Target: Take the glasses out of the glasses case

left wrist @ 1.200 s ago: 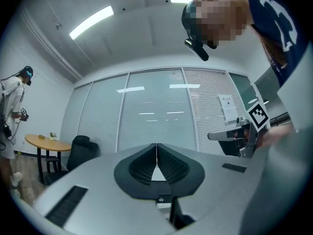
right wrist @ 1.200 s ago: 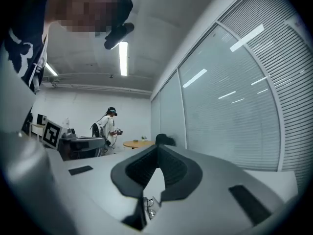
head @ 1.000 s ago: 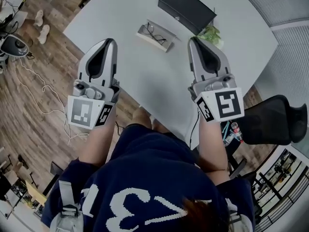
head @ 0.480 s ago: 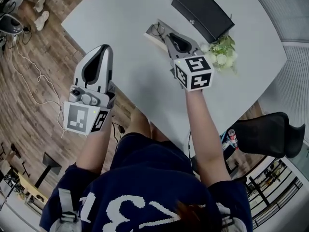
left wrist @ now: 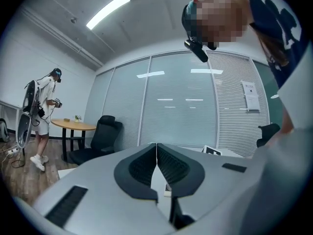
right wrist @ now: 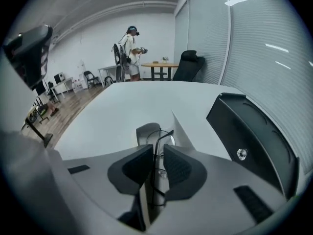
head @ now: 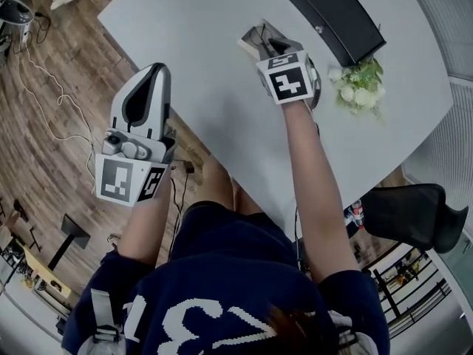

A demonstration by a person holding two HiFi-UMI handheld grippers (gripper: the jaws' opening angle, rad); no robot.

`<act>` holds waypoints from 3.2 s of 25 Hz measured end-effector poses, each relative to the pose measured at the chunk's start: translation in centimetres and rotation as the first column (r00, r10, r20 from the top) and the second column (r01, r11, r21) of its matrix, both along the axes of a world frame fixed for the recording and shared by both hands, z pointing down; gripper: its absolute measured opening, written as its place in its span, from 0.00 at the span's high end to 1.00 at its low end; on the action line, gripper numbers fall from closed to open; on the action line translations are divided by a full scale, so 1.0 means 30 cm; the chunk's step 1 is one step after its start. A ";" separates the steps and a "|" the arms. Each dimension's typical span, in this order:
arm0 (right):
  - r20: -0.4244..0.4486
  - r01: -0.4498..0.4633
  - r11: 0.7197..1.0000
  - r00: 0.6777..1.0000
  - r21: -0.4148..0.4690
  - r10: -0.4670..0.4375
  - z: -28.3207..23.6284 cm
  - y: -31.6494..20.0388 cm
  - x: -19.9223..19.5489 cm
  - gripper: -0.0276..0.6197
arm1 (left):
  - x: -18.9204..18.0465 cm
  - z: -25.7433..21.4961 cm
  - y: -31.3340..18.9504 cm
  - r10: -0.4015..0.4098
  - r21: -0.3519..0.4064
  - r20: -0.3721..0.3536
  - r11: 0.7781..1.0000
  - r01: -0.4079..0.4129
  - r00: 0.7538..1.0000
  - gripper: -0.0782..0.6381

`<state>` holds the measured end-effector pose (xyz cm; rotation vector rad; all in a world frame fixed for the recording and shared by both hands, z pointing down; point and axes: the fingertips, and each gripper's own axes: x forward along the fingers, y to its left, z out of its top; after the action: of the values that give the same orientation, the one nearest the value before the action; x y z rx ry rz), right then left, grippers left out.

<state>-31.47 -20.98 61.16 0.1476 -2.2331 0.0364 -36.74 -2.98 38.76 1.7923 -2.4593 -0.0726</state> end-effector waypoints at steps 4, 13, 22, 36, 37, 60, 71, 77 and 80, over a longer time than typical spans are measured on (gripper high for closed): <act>-0.073 0.028 0.999 0.997 0.042 -0.025 0.014 -0.018 -0.006 0.85 | -0.006 0.011 0.025 -0.018 -0.010 -0.005 1.000 0.018 1.000 0.87; 0.075 0.040 0.999 0.996 0.020 -0.042 -0.084 0.010 -0.001 0.91 | 0.007 -0.006 0.046 -0.015 -0.009 0.002 1.000 0.015 1.000 0.87; 0.377 0.015 1.000 0.926 -0.010 -0.010 -0.392 0.012 0.042 0.91 | 0.050 -0.096 0.029 0.004 0.028 0.036 1.000 -0.005 0.999 0.87; 0.730 -0.079 0.995 0.684 0.063 0.008 -1.037 0.054 0.235 0.91 | 0.104 -0.454 0.023 0.007 0.164 0.192 0.986 -0.039 0.981 0.87; 0.743 -0.087 0.994 0.669 0.070 0.006 -1.070 0.065 0.251 0.91 | 0.111 -0.474 0.027 0.009 0.169 0.202 0.985 -0.044 0.979 0.87; 0.783 -0.597 0.795 0.545 0.111 0.300 -1.305 0.053 1.213 0.91 | 0.807 -0.600 -0.353 0.533 0.241 0.229 0.779 -0.578 0.814 0.87; 0.717 -0.741 0.664 0.516 0.099 0.469 -1.147 0.051 1.528 0.91 | 1.128 -0.514 -0.451 0.707 0.192 0.208 0.648 -0.737 0.676 0.87; 0.554 -0.789 0.607 0.547 0.091 0.628 -0.835 0.031 1.625 0.91 | 1.213 -0.406 -0.480 0.762 0.139 0.161 0.612 -0.779 0.627 0.87; 0.480 -0.802 0.595 0.543 0.053 0.689 -0.676 0.034 1.657 0.91 | 1.237 -0.352 -0.491 0.777 0.114 0.138 0.604 -0.789 0.615 0.87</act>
<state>18.24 -19.94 40.87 1.3957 -2.3995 0.2601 0.35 -17.70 28.19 2.8201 -1.4822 -0.1408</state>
